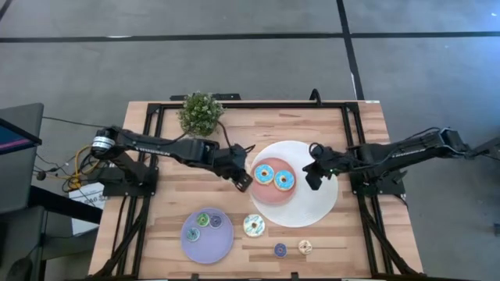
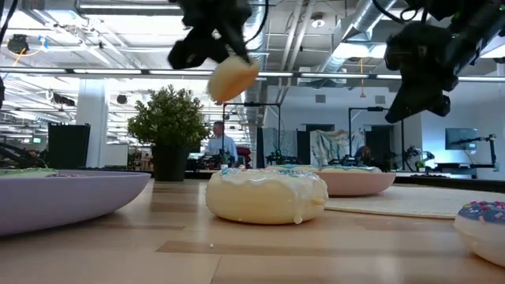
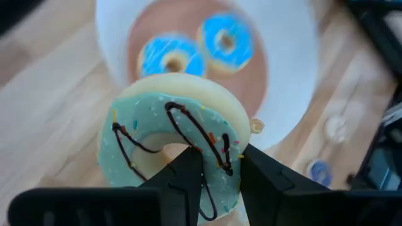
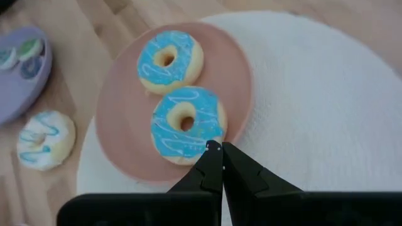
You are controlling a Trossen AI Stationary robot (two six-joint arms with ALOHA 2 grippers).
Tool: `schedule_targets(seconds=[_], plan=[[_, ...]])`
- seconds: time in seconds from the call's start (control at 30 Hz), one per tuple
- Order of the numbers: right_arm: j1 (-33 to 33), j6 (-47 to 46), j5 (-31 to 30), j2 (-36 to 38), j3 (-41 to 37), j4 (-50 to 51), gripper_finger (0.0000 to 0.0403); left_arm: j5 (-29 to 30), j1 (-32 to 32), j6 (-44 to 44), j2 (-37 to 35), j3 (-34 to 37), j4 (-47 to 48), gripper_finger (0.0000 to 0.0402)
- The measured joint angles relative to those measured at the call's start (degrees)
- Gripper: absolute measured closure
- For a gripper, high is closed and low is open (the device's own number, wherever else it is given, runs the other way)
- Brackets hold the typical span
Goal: Pick & Place donuts
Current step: Put the large light green donut on the light pink plate
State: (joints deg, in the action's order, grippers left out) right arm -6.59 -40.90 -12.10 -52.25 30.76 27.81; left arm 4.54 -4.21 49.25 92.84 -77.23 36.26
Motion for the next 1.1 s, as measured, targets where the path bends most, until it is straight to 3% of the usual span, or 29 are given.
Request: schedule_targets(seconds=[0.1, 0.2, 0.37, 0.47, 0.73, 0.93, 1.1], plan=[[-0.04, -3.37, 0.13, -0.56, 0.26, -0.56, 0.0403, 3.39, -1.86, 0.15, 1.45, -0.09, -5.02, 0.0319], [-0.17, -3.61, 0.15, 0.32, 0.33, -0.2, 0.0403, 2.9, -3.02, 0.93, 5.52, -0.52, -8.26, 0.0319], [-0.15, -4.32, 3.09, 2.96, 0.33, 0.56, 0.0403, 0.94, -3.62, -0.25, 16.6, -8.2, -7.71, 0.0319], [-0.15, -4.71, 5.63, 4.36, 0.35, 0.51, 0.0403, 0.43, -3.62, -4.07, 23.49, -16.94, -3.87, 0.0324], [-0.17, -8.43, 6.26, 6.6, 0.34, 1.06, 0.0403, 2.07, -2.14, -9.99, 38.33, -40.66, 18.77, 0.0353], [-1.22, -10.15, 6.21, 6.99, 0.31, 1.81, 0.0403, 0.98, 1.54, -14.77, 42.45, -49.17, 23.14, 0.036], [-3.44, -10.19, 6.16, 6.99, 0.31, 1.73, 0.0403, -4.15, 4.84, -17.95, 42.98, -49.48, 20.78, 0.036]])
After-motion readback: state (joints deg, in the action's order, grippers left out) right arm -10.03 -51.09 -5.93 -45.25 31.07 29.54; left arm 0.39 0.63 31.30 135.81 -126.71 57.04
